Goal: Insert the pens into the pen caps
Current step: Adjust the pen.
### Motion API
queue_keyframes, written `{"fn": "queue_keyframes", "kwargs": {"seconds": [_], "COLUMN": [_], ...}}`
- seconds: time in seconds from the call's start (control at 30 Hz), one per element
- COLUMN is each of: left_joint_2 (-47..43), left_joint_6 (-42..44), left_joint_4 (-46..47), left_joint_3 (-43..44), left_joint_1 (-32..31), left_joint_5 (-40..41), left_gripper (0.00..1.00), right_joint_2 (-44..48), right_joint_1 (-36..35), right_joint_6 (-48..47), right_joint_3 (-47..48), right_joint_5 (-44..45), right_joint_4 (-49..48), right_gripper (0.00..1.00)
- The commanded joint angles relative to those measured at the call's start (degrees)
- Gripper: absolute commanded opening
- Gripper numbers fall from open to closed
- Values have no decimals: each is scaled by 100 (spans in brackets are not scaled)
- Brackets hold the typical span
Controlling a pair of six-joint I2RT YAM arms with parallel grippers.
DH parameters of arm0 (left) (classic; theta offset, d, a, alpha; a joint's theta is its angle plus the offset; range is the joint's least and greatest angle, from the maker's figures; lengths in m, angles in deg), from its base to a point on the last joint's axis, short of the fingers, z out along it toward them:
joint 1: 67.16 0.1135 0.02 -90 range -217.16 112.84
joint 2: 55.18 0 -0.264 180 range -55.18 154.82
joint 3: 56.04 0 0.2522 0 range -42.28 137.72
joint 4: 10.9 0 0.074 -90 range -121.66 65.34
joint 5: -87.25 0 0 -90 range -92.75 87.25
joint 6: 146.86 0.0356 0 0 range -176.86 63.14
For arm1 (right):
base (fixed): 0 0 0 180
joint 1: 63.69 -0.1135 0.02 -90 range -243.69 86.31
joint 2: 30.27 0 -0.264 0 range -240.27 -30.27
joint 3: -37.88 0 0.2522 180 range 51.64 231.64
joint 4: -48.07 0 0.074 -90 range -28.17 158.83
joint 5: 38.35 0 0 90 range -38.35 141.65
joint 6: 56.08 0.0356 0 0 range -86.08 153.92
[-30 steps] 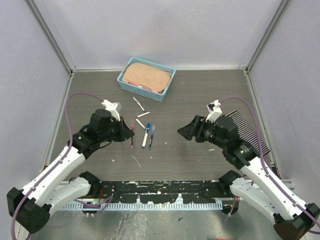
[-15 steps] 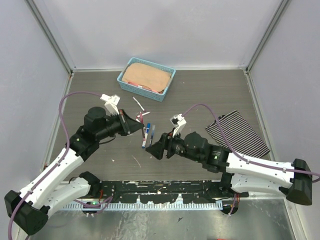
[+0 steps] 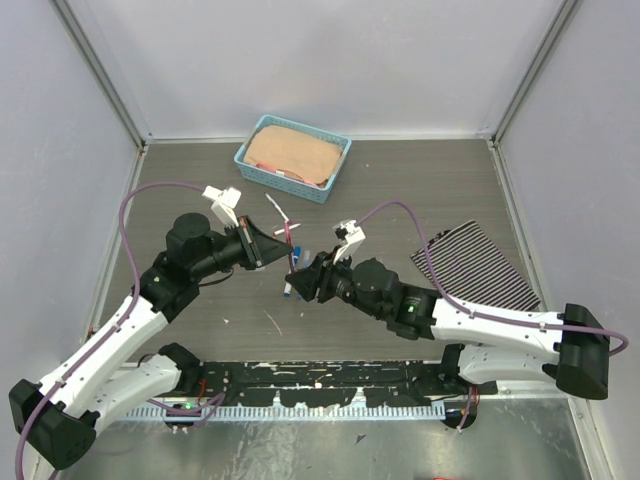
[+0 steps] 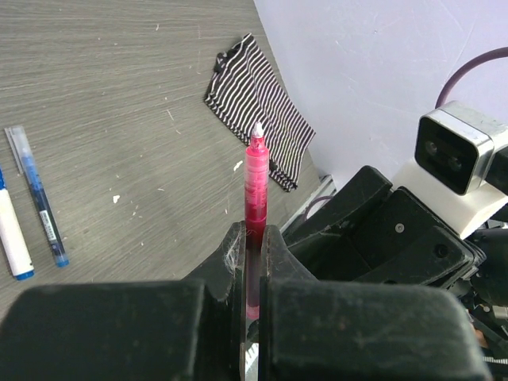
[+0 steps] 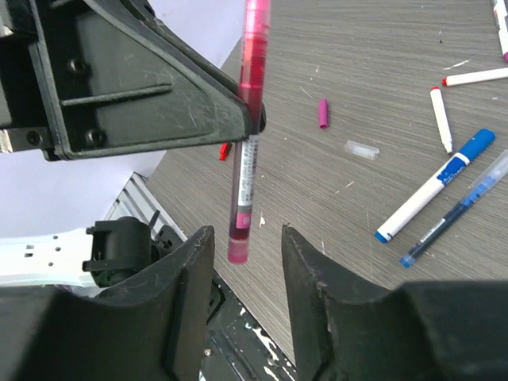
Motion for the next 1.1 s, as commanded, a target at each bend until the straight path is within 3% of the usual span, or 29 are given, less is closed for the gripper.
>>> {"fn": "queue_keyframes", "kwargs": {"seconds": [0.0, 0.17, 0.3, 0.47, 0.6, 0.77, 0.9, 0.97, 1.03, 1.07], "left_joint_2": [-49, -76, -77, -130, -224, -299, -341, -336, -332, -337], "left_joint_6": [-26, -20, -20, -35, -72, -108, -108, -108, -103, -89], "left_joint_4": [232, 232, 243, 421, 462, 460, 460, 460, 445, 412], "left_joint_3": [104, 92, 109, -52, -176, -226, -195, -160, -126, -94], "left_joint_1": [-18, -18, -17, -20, -28, -32, -37, -35, -36, -34], "left_joint_5": [-150, -139, -169, -267, -250, -192, -158, -162, -162, -157], "left_gripper": [0, 0, 3, 29, 34, 29, 18, 3, 0, 0], "right_joint_2": [-91, -196, -206, -202, -308, -433, -430, -426, -431, -452], "right_joint_1": [-26, -26, -26, -26, -21, -26, -28, -26, -25, -26], "right_joint_6": [-135, -156, -103, -4, -36, -37, 16, 41, 25, -11], "right_joint_3": [379, 484, 516, 653, 866, 980, 927, 900, 907, 935], "right_joint_5": [81, 15, 54, 179, 121, 10, 42, 88, 104, 131], "right_joint_4": [-515, -523, -464, -426, -411, -432, -458, -456, -419, -346], "right_gripper": [42, 24, 1, 0, 0, 0, 0, 0, 1, 6]}}
